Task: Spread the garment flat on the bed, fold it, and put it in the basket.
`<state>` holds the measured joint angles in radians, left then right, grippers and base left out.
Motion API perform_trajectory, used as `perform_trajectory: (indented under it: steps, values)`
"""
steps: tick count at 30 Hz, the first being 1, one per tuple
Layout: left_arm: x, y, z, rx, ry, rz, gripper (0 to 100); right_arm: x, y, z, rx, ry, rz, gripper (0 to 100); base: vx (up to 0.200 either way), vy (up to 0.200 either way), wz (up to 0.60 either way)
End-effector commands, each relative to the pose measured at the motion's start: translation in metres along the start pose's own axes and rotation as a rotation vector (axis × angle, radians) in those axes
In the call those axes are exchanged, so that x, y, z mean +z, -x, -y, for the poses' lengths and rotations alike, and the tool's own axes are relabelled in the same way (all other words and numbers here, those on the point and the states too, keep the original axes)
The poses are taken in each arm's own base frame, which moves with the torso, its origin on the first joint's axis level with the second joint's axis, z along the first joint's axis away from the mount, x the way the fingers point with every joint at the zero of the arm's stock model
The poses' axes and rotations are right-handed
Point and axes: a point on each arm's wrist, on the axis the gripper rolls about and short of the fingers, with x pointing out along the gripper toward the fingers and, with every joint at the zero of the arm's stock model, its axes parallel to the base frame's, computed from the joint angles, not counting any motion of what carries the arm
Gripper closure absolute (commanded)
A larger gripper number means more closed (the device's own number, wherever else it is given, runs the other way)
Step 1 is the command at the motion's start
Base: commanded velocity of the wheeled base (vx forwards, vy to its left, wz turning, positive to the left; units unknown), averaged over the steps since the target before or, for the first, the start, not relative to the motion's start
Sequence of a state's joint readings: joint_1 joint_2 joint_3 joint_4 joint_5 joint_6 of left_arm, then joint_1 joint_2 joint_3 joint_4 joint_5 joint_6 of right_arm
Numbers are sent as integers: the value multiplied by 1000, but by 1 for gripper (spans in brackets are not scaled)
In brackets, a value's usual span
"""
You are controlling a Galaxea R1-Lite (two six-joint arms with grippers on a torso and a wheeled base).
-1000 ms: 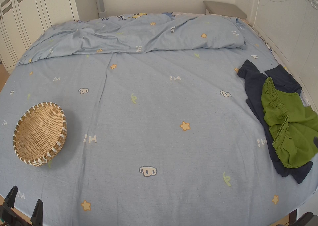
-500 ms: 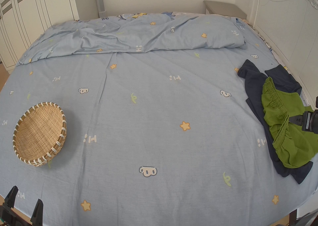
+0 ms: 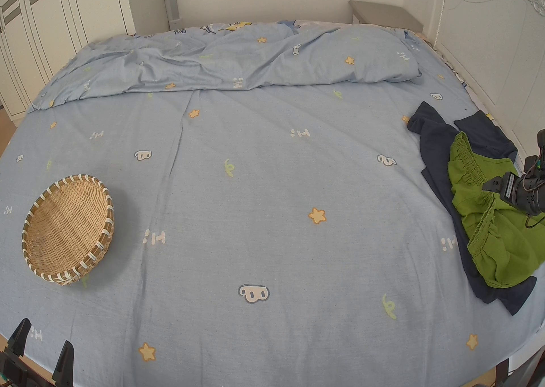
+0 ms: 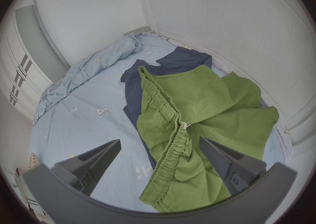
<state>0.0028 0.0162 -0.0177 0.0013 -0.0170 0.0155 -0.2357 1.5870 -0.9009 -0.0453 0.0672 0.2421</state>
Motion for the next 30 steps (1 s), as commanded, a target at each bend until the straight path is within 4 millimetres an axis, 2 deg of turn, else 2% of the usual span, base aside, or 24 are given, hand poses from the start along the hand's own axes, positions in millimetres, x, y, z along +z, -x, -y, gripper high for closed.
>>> perform_trajectory:
  steps: [1, 7, 28, 29, 30]
  values:
    - [-5, 0, 0, 0, 0, -2, 0, -1, -30, 2, -16, -6, -49, 0, 0, 0, 0]
    - [-5, 0, 0, 0, 0, -2, 0, 6, -56, 5, -50, -76, -56, 0, 0, 0, 0]
    - [-5, 0, 0, 0, 0, -2, 0, 10, -73, 3, -51, -115, -62, 0, 0, 0, 0]
    - [-5, 0, 0, 0, 0, -2, 0, 10, -73, 3, -52, -120, -63, 100, 0, 0, 0]
    - [-5, 0, 0, 0, 0, 0, 0, 10, -73, 2, -50, -121, -65, 100, 0, 0, 0]
